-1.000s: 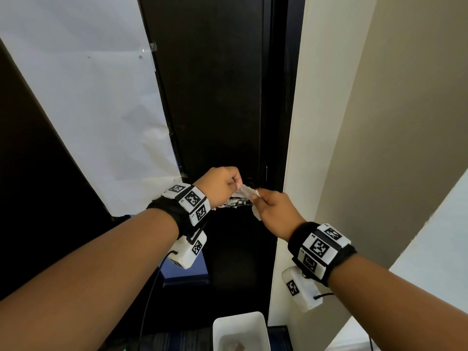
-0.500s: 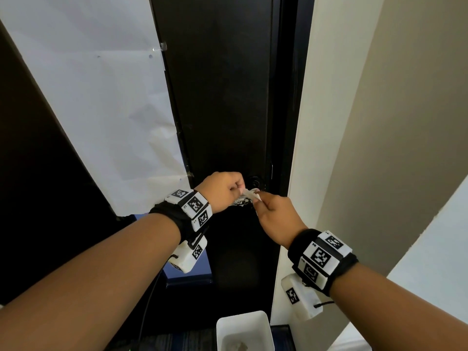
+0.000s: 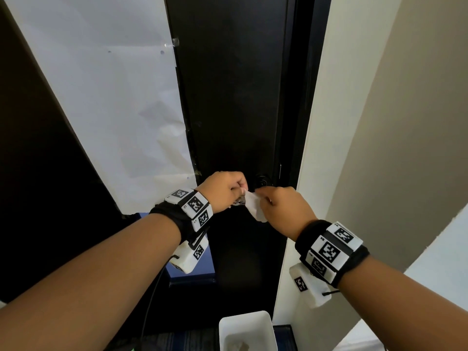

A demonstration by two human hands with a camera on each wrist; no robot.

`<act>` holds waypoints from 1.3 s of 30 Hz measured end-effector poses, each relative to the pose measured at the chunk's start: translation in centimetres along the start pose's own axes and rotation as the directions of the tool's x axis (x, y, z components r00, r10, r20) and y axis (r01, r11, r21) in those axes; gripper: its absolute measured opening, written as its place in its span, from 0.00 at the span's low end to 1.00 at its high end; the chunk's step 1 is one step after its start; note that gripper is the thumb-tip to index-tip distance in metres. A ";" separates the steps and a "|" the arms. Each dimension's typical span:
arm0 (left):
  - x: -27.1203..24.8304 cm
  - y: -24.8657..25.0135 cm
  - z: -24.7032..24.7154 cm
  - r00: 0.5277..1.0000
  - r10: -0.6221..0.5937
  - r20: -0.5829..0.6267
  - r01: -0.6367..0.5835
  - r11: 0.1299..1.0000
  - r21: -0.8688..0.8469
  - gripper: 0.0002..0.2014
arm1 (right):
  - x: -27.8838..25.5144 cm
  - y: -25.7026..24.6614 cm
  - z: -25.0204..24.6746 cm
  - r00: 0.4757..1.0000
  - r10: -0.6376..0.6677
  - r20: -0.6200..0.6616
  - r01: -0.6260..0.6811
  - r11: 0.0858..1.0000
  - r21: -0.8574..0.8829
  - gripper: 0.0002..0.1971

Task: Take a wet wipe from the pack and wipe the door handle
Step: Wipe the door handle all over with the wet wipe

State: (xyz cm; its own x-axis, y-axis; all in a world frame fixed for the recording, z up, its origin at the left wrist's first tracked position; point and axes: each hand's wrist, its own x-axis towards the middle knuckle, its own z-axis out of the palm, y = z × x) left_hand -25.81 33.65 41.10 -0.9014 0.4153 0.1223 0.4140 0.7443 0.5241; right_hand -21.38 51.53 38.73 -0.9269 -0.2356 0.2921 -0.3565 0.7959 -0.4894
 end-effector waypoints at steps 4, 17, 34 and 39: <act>-0.4 -0.3 0.1 1.000 0.003 -0.010 -0.003 1.000 0.006 0.05 | 1.1 0.9 1.0 0.996 -0.055 0.064 0.065 0.985 -0.159 0.12; -0.4 -0.1 -0.2 1.000 -0.006 -0.024 0.005 1.000 -0.026 0.05 | 1.8 2.1 3.2 0.957 -0.265 -0.117 0.216 0.921 -0.323 0.11; -0.9 -1.2 -0.6 0.998 -0.026 -0.055 0.020 0.994 -0.105 0.05 | 2.1 1.2 4.1 0.955 -0.269 -0.124 0.226 0.933 -0.281 0.12; -1.1 -1.8 -1.1 0.998 -0.033 -0.057 0.025 0.992 -0.126 0.05 | 2.4 0.6 4.8 0.952 -0.272 -0.141 0.221 0.928 -0.300 0.10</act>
State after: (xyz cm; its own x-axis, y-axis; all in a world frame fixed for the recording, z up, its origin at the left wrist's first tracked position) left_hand -25.69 31.30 40.92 -0.9203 0.3601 0.1528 0.3717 0.6828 0.6290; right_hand -24.37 48.74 35.21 -0.7688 -0.3621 0.5271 -0.5002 0.8540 -0.1429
